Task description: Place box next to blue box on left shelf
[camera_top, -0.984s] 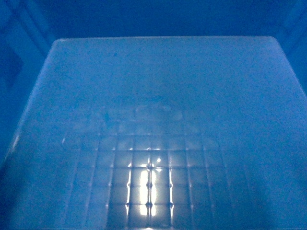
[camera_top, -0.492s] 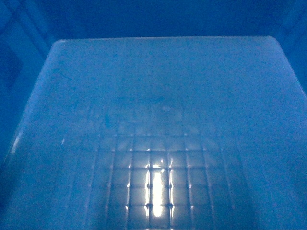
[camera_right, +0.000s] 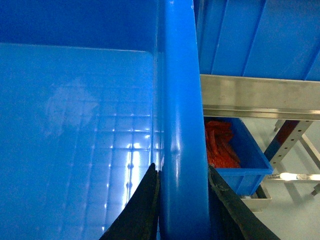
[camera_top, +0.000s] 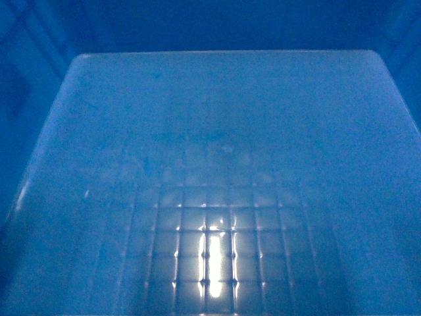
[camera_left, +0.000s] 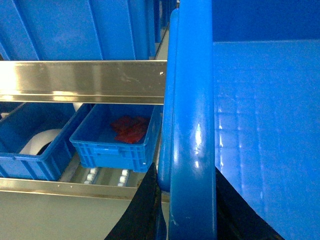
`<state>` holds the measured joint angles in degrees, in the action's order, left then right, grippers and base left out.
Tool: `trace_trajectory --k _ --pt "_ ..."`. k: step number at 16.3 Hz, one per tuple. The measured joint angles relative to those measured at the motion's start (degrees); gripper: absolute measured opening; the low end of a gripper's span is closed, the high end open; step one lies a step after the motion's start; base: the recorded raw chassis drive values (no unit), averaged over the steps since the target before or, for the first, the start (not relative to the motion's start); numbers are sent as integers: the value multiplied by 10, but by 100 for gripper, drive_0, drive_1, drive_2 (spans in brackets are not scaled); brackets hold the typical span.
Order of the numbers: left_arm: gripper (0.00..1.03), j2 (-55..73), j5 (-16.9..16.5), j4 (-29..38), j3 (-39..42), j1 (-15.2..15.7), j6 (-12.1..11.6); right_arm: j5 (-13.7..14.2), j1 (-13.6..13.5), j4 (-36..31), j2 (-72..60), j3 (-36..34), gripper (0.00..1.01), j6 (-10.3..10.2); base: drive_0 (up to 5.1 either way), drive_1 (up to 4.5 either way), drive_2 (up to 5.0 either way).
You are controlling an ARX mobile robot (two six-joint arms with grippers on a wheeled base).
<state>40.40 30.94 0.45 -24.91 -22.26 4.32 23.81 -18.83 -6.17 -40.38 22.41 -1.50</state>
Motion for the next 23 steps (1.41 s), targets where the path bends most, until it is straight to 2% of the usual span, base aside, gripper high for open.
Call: trace_trajectory --k 23 --pt "17 0 -1 0 0 0 0 1 0 1 0 0 19 0 0 0 0"
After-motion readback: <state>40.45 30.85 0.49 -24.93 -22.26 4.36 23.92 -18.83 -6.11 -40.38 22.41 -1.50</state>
